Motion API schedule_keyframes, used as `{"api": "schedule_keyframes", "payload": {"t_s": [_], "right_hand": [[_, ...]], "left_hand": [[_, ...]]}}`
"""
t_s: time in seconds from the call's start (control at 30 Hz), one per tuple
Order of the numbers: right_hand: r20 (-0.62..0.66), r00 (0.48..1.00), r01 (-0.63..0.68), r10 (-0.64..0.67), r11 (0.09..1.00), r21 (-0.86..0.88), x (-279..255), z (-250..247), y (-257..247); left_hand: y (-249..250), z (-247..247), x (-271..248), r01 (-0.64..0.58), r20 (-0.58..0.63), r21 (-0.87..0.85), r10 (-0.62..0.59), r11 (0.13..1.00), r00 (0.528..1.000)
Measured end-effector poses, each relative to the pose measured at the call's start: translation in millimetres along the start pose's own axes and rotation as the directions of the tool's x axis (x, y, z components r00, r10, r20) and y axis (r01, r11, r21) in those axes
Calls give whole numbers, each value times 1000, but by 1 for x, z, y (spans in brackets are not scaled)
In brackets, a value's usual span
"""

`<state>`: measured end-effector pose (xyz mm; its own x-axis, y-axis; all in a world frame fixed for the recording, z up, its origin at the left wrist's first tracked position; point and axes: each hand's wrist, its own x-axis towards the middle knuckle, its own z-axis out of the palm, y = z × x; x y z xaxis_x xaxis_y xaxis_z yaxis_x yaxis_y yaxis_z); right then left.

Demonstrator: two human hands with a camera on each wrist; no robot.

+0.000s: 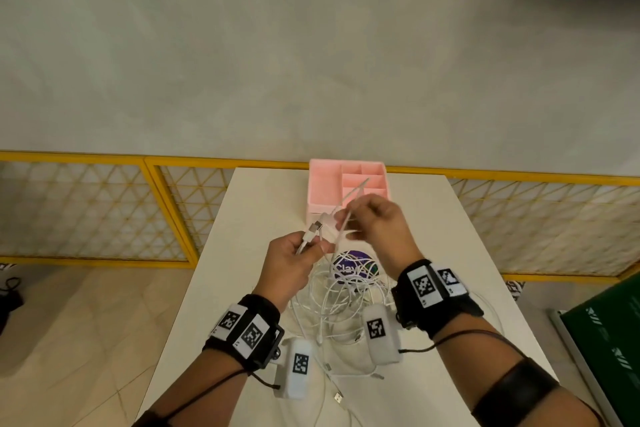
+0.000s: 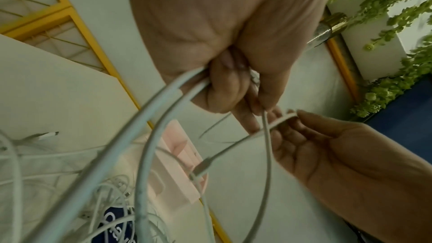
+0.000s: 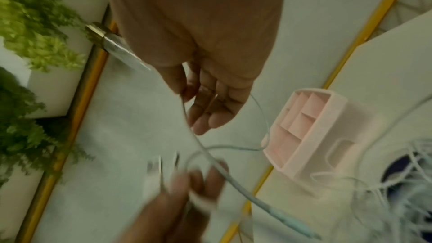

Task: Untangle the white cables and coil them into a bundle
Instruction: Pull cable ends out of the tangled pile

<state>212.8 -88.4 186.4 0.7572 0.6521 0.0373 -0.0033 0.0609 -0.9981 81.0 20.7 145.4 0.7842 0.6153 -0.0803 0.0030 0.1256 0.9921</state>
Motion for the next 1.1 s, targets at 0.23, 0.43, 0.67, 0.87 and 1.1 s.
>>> {"api": "schedule_keyframes", "payload": {"t_s": [0.23, 0.43, 0.67, 0.87, 1.1], "right_hand": [[-397, 888, 172, -231, 969, -180, 30, -101, -34], [-487, 867, -307, -105, 657, -688, 0, -225, 27], [-692, 697, -714, 186, 261, -649, -49, -268, 100], [11, 999, 43, -44, 858, -512, -43, -95, 36], [451, 881, 63, 146, 907, -417, -63, 11, 57]], "left_hand": [[-15, -21, 5, 90, -115, 9, -88, 996, 989], [-12, -23, 7, 37, -200, -82, -53, 996, 978], [20, -5, 3, -61, -131, -240, 30, 969, 991], [37, 27, 6, 31, 60, -468, -3, 883, 998], [34, 22, 9, -43, -28, -506, 33, 862, 999]]}}
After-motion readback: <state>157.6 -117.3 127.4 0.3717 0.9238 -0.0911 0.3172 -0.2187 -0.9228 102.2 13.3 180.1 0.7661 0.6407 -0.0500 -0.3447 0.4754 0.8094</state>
